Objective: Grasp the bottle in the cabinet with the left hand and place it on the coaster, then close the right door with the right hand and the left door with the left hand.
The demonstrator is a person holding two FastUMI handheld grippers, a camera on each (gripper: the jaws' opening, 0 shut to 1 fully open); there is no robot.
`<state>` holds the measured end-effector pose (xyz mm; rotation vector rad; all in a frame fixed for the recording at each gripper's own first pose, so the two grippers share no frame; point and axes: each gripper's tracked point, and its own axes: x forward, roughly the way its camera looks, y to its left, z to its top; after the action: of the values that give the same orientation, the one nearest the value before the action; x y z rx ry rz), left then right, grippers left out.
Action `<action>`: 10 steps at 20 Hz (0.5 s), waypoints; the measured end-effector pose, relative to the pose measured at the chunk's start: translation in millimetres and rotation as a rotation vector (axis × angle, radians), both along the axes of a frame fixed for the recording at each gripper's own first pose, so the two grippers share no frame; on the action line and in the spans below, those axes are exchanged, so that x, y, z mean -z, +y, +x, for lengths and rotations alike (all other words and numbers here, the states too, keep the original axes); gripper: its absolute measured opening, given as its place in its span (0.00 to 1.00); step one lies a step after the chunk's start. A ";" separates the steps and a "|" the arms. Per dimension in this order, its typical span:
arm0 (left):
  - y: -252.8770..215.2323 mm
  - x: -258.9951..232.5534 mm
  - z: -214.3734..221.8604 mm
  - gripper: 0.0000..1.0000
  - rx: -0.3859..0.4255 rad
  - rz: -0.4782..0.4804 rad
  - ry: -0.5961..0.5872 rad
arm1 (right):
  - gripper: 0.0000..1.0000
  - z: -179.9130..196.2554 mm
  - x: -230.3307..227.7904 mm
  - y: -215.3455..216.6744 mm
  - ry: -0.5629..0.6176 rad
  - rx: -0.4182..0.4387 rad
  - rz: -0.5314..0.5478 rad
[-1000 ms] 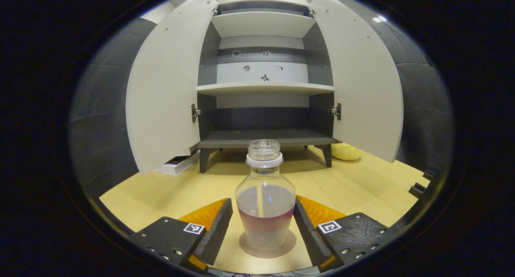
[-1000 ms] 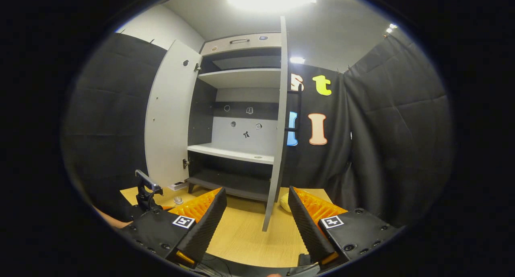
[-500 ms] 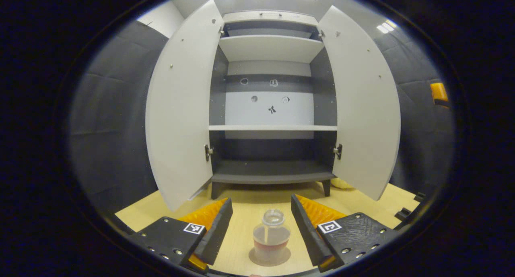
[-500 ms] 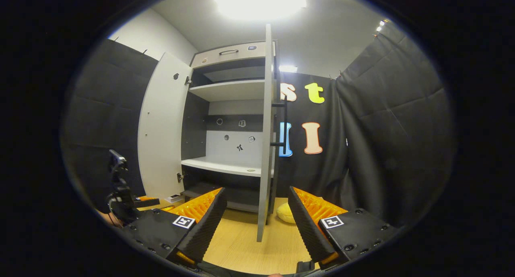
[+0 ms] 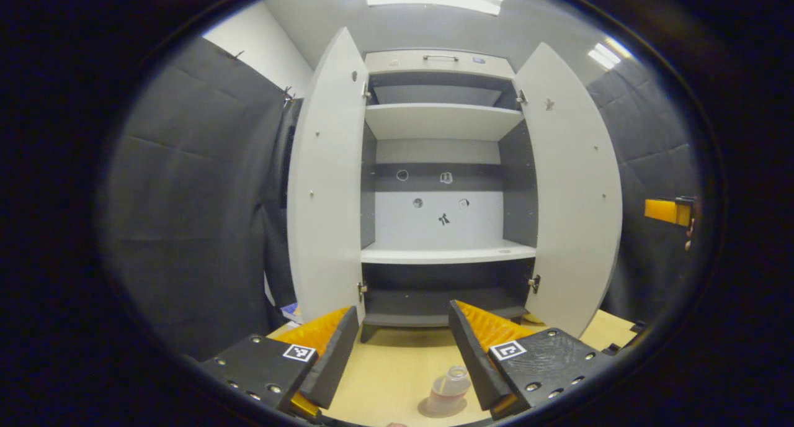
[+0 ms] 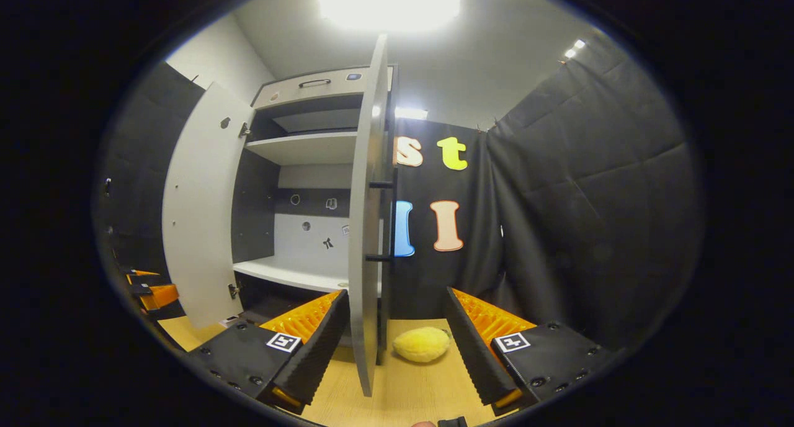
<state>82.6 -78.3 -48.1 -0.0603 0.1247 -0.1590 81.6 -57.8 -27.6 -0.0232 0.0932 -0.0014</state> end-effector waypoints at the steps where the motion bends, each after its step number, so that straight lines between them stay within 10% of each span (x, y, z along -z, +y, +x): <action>1: 11.9 -7.1 0.8 0.86 -0.016 0.002 -0.009 | 0.98 6.1 -4.5 -3.3 -0.005 0.024 0.001; 10: 99.5 -38.8 2.9 0.89 -0.121 -0.013 -0.058 | 0.96 51.5 -49.4 -41.5 -0.106 0.281 -0.016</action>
<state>85.6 21.2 -9.4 -0.0763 0.0616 -0.0408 133.1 -99.3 21.8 -0.0261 -0.0105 -0.2835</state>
